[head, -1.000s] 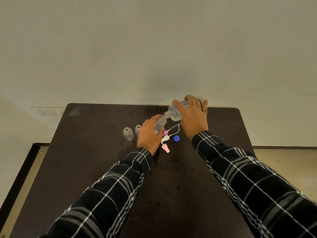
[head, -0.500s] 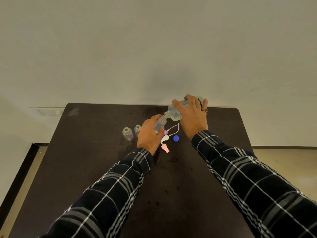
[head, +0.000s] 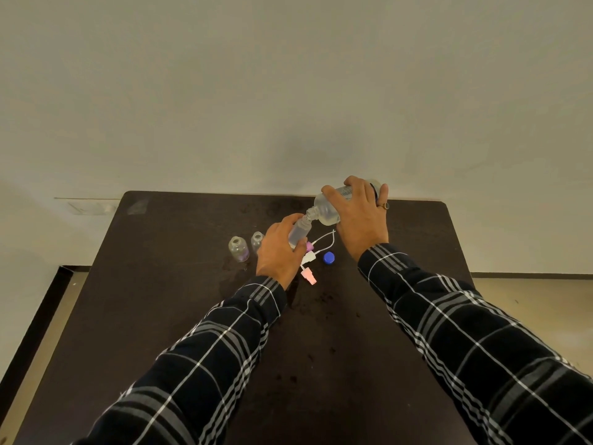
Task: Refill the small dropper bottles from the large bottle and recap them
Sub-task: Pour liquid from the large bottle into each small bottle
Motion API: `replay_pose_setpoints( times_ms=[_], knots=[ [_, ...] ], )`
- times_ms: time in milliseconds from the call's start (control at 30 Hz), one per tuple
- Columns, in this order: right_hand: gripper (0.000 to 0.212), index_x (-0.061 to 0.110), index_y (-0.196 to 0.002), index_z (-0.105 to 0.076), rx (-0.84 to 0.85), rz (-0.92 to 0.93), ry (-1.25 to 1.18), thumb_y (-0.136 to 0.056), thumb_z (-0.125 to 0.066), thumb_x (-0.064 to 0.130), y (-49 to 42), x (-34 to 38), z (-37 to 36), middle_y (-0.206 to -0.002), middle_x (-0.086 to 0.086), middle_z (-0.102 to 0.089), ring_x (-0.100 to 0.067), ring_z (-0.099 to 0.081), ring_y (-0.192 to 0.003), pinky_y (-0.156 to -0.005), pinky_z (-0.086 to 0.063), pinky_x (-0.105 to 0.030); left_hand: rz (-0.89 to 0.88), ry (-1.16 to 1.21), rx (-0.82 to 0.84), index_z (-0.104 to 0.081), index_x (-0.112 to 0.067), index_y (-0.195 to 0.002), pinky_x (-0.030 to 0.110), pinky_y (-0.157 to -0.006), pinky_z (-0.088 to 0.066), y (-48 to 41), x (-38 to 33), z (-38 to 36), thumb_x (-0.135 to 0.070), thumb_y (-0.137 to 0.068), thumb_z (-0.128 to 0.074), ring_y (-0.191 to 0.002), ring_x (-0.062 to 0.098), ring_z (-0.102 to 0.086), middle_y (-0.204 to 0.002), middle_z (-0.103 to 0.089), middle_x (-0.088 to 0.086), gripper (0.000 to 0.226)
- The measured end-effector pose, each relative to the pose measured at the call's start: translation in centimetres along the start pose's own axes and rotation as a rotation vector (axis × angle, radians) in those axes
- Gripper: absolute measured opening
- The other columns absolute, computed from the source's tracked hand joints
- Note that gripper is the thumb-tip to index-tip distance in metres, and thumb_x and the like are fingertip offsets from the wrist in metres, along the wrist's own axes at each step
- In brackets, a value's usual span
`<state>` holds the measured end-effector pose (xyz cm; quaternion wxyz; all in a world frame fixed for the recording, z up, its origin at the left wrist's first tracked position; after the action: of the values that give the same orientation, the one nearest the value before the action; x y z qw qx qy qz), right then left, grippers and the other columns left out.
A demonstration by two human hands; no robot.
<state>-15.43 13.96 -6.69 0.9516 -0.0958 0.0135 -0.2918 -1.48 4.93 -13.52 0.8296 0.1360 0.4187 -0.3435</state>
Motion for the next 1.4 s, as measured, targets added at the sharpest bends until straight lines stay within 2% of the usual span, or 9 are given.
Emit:
replay_pose_setpoints(
  times_ms=[200,467,567,667,800,1000,1100,1333,1400],
  knots=[
    [0.066,0.037,-0.137,-0.046,0.033,-0.048,-0.104,-0.081,-0.075,0.017,0.1,0.1,-0.6,-0.139,-0.01,-0.038,-0.035,-0.037,-0.133,-0.117,-0.013,-0.065,0.002,0.023,-0.022,-0.05,-0.023,-0.133,0.043,-0.099,-0.048,0.1,0.0,0.1,-0.025,-0.089,-0.067,-0.115,0.02,-0.057,-0.122,-0.063,0.0,0.048],
    [0.068,0.031,-0.137,-0.044,0.062,-0.163,-0.453,-0.078,-0.077,0.022,1.0,-0.4,-2.1,-0.134,-0.009,-0.042,-0.032,-0.045,-0.126,-0.108,-0.038,-0.059,-0.019,0.067,-0.043,-0.05,-0.028,-0.13,0.04,-0.096,-0.049,0.5,0.5,-0.3,-0.03,-0.088,-0.066,-0.112,0.017,-0.058,-0.119,-0.063,-0.004,0.045],
    [0.07,0.028,-0.138,-0.044,0.042,-0.204,-0.627,-0.077,-0.079,0.022,1.3,-0.8,-2.8,-0.133,-0.009,-0.044,-0.028,-0.048,-0.122,-0.104,-0.046,-0.046,-0.036,0.062,-0.056,-0.05,-0.029,-0.13,0.033,-0.095,-0.046,0.5,1.0,-0.7,-0.027,-0.088,-0.067,-0.111,0.012,-0.056,-0.119,-0.062,-0.008,0.046],
    [0.07,0.023,-0.137,-0.046,0.013,-0.249,-0.765,-0.076,-0.08,0.018,1.6,-1.3,-3.2,-0.132,-0.007,-0.049,-0.021,-0.045,-0.123,-0.101,-0.044,-0.034,-0.026,0.052,-0.057,-0.048,-0.031,-0.132,0.027,-0.094,-0.04,0.0,1.5,-1.2,-0.026,-0.087,-0.067,-0.112,0.01,-0.055,-0.119,-0.06,-0.012,0.049],
    [0.07,0.022,-0.136,-0.045,-0.012,-0.312,-0.862,-0.076,-0.081,0.017,2.0,-2.1,-4.0,-0.12,0.007,-0.049,-0.017,-0.044,-0.12,-0.096,-0.043,-0.033,0.004,0.038,-0.045,-0.045,-0.036,-0.132,0.028,-0.094,-0.045,-0.9,1.7,-2.0,-0.026,-0.086,-0.07,-0.11,0.009,-0.058,-0.122,-0.063,-0.008,0.053],
    [0.073,0.025,-0.137,-0.045,-0.007,-0.401,-0.921,-0.075,-0.082,0.017,2.9,-3.4,-5.6,-0.129,0.0,-0.055,-0.019,-0.049,-0.122,-0.1,-0.045,-0.034,-0.006,0.042,-0.025,-0.043,-0.037,-0.13,0.031,-0.086,-0.055,-2.1,1.1,-3.6,-0.026,-0.087,-0.068,-0.094,0.009,-0.063,-0.112,-0.063,-0.014,0.051],
    [0.071,0.026,-0.135,-0.045,-0.011,-0.411,-0.947,-0.076,-0.082,0.018,3.4,-4.1,-6.0,-0.127,0.003,-0.055,-0.018,-0.051,-0.121,-0.101,-0.048,-0.037,0.014,0.05,-0.029,-0.043,-0.037,-0.127,0.036,-0.083,-0.056,-2.9,0.7,-4.6,-0.025,-0.088,-0.067,-0.094,0.011,-0.064,-0.111,-0.065,-0.01,0.047],
    [0.069,0.023,-0.135,-0.047,-0.022,-0.39,-1.006,-0.076,-0.083,0.018,3.6,-5.8,-6.6,-0.125,0.003,-0.058,-0.02,-0.055,-0.119,-0.101,-0.05,-0.046,0.168,-0.008,-0.027,-0.043,-0.035,-0.122,0.031,-0.077,-0.053,-5.5,0.6,-6.4,-0.02,-0.089,-0.067,-0.092,0.017,-0.067,-0.108,-0.065,-0.004,0.043],
    [0.069,0.023,-0.134,-0.047,-0.021,-0.384,-1.019,-0.076,-0.083,0.017,3.5,-6.1,-6.8,-0.126,0.003,-0.058,-0.019,-0.055,-0.12,-0.102,-0.049,-0.045,0.229,-0.012,-0.015,-0.043,-0.035,-0.12,0.038,-0.077,-0.057,-6.2,0.9,-6.8,-0.019,-0.089,-0.066,-0.088,0.021,-0.068,-0.109,-0.065,-0.001,0.042]
  ],
)
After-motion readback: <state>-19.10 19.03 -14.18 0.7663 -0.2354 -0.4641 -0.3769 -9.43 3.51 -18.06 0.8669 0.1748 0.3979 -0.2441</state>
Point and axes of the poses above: each hand's wrist, its own y-axis away from the middle knuckle, its own z-axis out of the back of the hand, x = y × z, the point moved 2 cm from there along -y, towards the middle knuckle
